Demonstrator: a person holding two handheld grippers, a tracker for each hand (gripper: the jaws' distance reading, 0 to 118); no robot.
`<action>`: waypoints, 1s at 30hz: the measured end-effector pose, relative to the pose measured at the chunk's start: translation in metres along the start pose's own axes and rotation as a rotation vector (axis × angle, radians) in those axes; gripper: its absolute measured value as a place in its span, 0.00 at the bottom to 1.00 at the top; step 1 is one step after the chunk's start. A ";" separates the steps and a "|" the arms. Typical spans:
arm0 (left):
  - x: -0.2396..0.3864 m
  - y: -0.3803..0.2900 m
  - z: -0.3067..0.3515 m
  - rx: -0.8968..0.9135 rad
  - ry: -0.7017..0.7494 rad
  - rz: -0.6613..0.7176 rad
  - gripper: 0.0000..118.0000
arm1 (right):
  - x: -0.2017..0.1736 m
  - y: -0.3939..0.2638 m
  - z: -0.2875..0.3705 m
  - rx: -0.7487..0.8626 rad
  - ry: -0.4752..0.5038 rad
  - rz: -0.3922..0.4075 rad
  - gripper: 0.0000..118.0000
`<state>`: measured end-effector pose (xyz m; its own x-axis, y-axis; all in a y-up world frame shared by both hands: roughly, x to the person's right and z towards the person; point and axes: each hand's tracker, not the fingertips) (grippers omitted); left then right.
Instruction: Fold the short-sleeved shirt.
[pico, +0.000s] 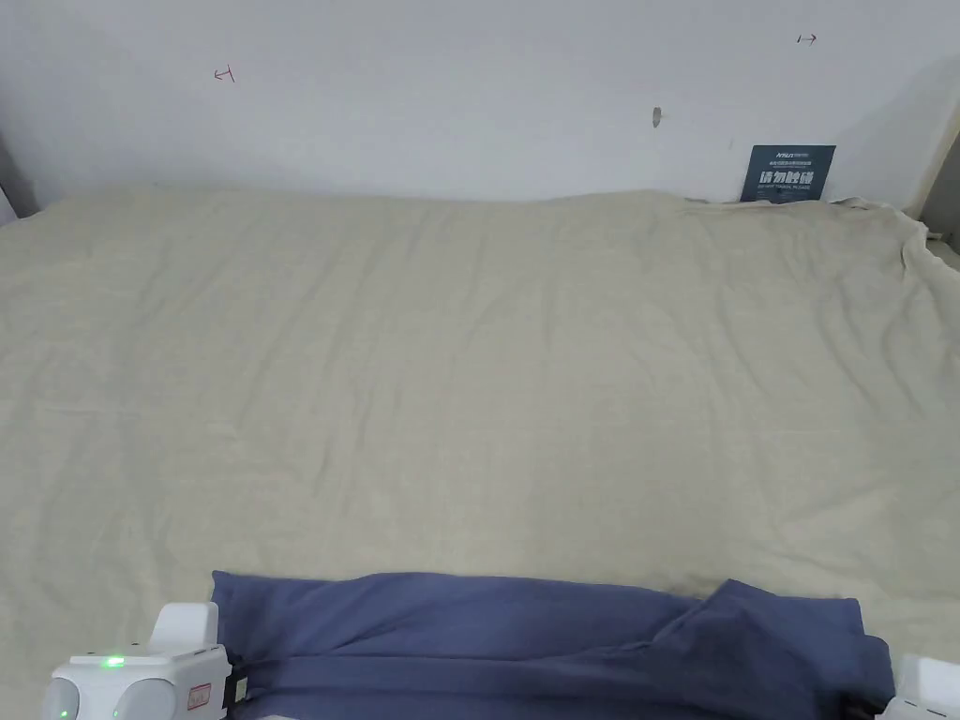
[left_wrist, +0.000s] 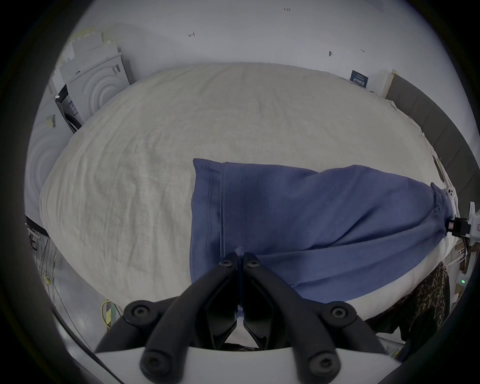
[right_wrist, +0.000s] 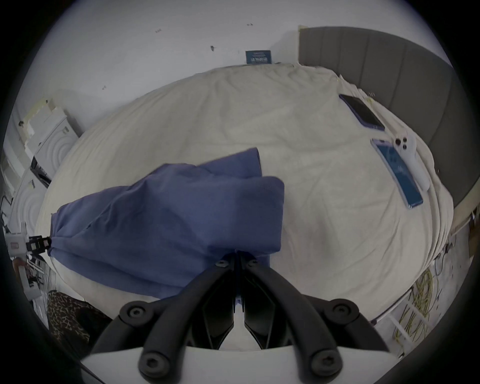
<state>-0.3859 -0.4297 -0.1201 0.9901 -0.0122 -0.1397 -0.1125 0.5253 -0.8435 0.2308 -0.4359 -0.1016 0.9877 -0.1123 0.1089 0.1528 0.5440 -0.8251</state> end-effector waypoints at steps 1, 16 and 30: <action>0.002 0.001 0.002 -0.001 0.004 0.005 0.00 | -0.001 -0.001 0.002 -0.001 -0.001 -0.002 0.02; 0.025 0.078 0.096 0.321 -0.024 0.035 0.93 | -0.068 0.080 0.130 0.410 0.051 0.121 0.74; 0.058 0.075 0.142 0.716 -0.008 0.001 0.13 | -0.140 0.090 0.168 0.716 -0.093 0.238 0.04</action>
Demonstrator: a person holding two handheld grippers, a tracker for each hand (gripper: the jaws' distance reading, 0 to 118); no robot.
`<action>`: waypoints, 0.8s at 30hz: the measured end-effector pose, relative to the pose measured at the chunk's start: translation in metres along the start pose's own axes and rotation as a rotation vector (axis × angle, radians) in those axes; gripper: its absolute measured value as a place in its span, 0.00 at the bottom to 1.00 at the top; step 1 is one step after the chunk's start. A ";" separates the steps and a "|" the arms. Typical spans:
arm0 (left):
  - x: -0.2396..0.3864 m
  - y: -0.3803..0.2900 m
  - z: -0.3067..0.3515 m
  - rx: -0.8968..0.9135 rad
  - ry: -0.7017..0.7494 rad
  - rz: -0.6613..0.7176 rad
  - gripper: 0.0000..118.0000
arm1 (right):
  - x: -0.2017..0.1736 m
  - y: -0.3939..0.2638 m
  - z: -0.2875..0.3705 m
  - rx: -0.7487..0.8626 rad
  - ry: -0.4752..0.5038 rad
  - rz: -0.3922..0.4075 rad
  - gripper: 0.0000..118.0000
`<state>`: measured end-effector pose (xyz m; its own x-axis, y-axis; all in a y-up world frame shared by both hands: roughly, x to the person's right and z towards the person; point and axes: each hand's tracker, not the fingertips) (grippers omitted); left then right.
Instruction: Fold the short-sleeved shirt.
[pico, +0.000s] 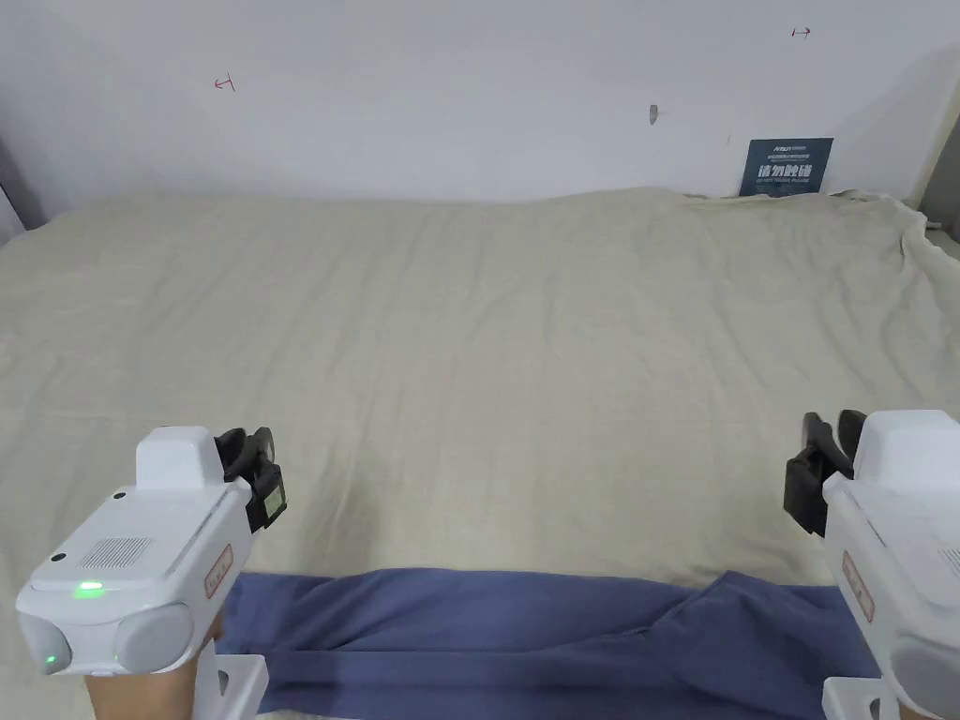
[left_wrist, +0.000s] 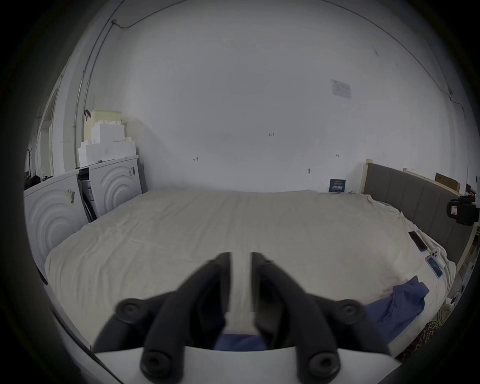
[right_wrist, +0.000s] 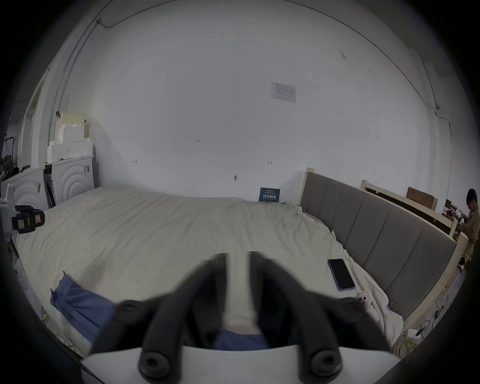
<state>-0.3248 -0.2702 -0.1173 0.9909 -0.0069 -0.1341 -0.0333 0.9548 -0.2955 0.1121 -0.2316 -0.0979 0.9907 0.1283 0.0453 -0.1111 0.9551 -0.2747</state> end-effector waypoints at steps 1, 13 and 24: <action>0.001 -0.001 0.001 0.004 -0.009 0.001 0.00 | -0.001 -0.001 -0.001 0.016 -0.011 0.004 0.00; -0.020 -0.006 -0.019 -0.207 -0.033 0.051 0.00 | 0.002 0.000 -0.005 0.020 0.021 -0.032 0.00; -0.086 -0.048 -0.071 -0.643 -0.125 0.196 0.64 | 0.004 -0.001 -0.013 -0.006 0.020 -0.031 0.00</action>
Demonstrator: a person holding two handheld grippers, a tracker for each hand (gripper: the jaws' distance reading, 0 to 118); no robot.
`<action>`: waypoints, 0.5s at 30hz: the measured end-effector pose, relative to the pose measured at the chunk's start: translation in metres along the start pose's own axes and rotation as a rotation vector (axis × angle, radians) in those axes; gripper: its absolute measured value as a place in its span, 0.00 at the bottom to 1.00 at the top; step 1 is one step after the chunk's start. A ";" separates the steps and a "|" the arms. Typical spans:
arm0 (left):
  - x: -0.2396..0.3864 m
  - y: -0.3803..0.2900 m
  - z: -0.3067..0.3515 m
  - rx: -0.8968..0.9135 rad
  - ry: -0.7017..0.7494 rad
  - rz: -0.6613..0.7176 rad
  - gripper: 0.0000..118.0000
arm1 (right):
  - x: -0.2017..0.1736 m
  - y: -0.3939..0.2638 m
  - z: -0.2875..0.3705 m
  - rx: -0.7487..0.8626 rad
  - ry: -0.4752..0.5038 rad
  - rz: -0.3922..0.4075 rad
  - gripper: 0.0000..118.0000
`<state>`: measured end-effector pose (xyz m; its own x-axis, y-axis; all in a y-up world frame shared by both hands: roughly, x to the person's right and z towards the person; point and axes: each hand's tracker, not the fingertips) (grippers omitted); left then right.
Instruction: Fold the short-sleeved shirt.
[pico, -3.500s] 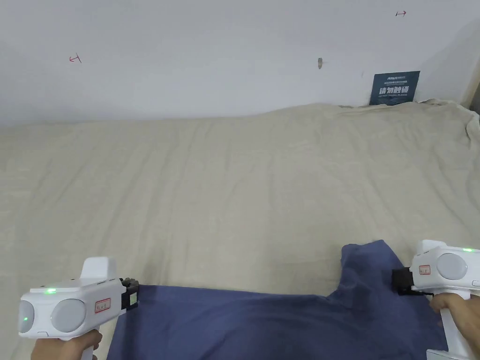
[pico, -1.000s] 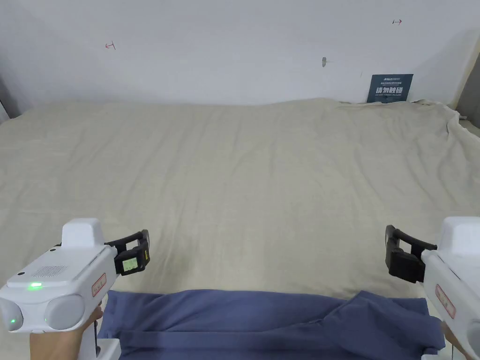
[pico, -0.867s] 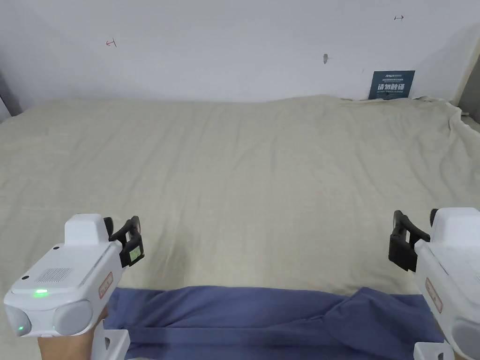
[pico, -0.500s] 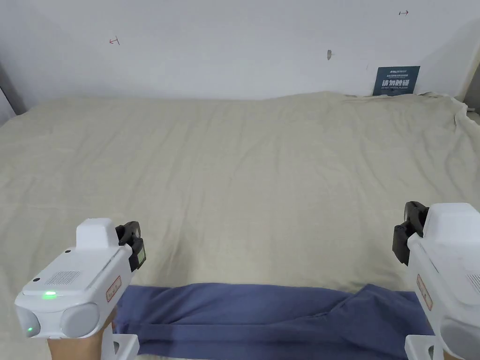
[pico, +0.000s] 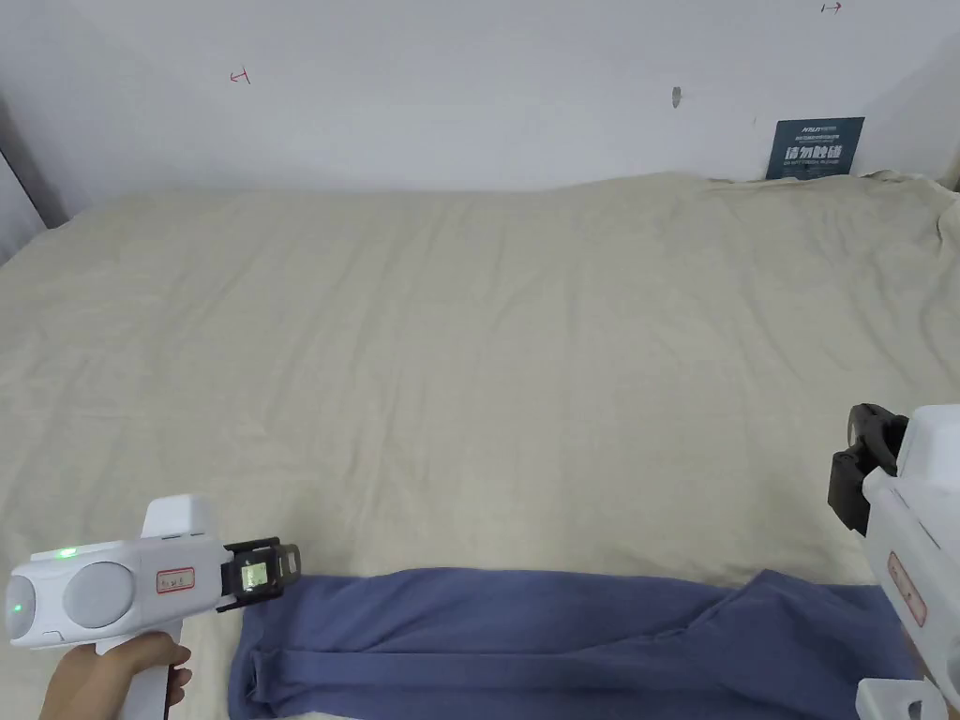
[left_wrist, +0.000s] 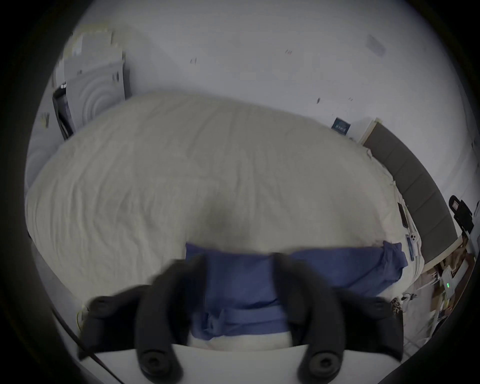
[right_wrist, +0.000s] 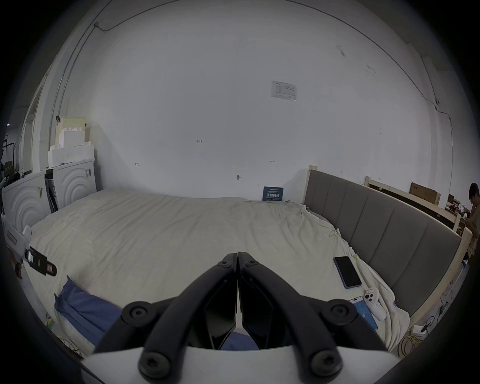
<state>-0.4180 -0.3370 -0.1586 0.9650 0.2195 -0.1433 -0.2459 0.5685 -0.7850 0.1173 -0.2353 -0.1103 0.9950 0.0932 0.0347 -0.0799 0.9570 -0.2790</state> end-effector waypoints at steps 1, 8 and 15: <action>-0.006 -0.002 -0.006 -0.027 0.007 0.008 0.75 | 0.000 0.000 -0.001 -0.004 -0.001 -0.001 0.00; -0.042 -0.019 -0.046 -0.157 0.059 0.006 0.79 | -0.001 -0.004 -0.012 -0.034 -0.004 0.005 0.00; -0.044 -0.031 -0.075 -0.202 0.023 0.000 0.53 | -0.006 -0.008 -0.016 -0.065 -0.005 0.017 0.00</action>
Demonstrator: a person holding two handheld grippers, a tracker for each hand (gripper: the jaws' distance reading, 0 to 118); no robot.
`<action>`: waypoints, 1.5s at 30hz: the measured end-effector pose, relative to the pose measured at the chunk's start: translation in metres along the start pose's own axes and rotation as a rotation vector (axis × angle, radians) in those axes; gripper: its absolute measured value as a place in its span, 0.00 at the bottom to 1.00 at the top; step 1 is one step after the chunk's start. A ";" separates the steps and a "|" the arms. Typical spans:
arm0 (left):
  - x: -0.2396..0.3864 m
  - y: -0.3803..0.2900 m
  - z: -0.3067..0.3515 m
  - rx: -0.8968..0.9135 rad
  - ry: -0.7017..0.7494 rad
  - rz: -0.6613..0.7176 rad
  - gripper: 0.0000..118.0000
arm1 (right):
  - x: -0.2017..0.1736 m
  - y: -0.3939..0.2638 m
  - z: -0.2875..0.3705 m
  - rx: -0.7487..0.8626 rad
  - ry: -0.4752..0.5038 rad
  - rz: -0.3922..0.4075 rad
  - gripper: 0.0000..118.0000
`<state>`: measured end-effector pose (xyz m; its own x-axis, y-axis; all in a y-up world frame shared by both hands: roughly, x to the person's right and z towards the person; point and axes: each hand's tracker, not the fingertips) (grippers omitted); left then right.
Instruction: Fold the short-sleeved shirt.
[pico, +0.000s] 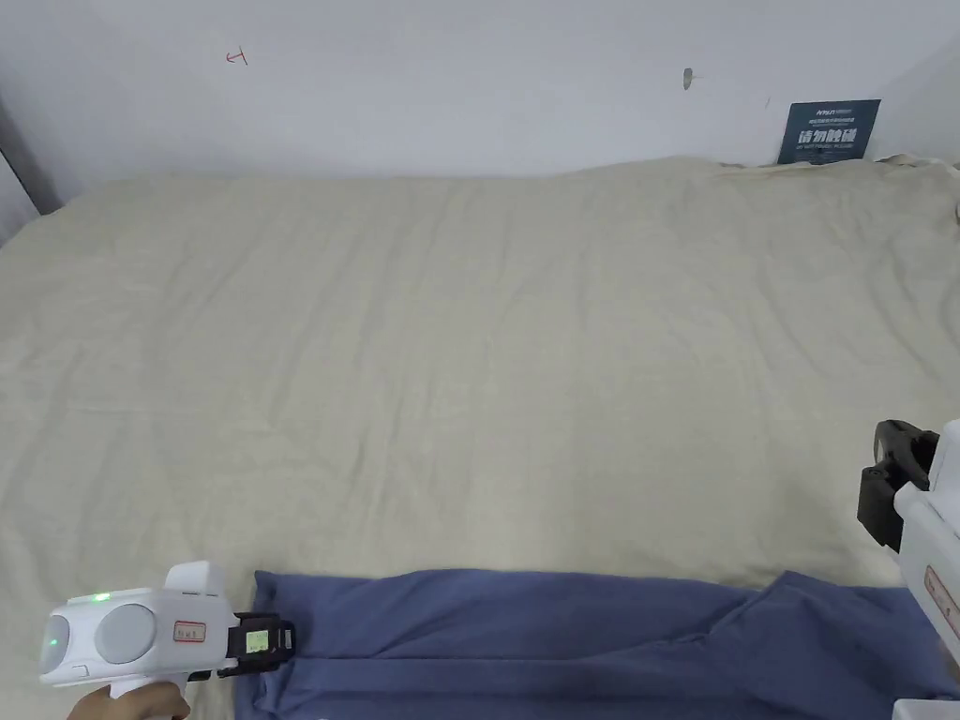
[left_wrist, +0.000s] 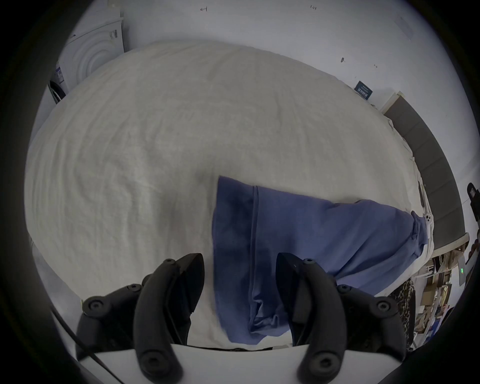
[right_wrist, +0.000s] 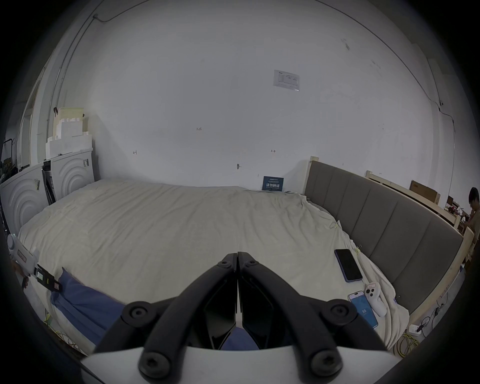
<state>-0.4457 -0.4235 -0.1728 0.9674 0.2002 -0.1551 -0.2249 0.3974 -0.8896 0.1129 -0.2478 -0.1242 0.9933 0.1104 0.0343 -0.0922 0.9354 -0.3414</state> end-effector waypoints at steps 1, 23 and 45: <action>0.003 0.000 -0.004 -0.007 0.002 0.000 0.51 | 0.000 -0.001 -0.001 -0.005 0.001 0.000 0.00; 0.015 0.028 0.066 0.119 -0.012 -0.026 0.00 | 0.007 0.005 -0.001 -0.015 0.010 -0.025 0.00; 0.117 0.034 0.108 0.059 -0.181 -0.080 0.00 | 0.019 0.002 0.011 -0.003 0.008 -0.041 0.00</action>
<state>-0.3525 -0.2899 -0.1752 0.9470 0.3213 -0.0004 -0.1595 0.4689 -0.8688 0.1310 -0.2407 -0.1141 0.9968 0.0695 0.0402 -0.0516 0.9380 -0.3429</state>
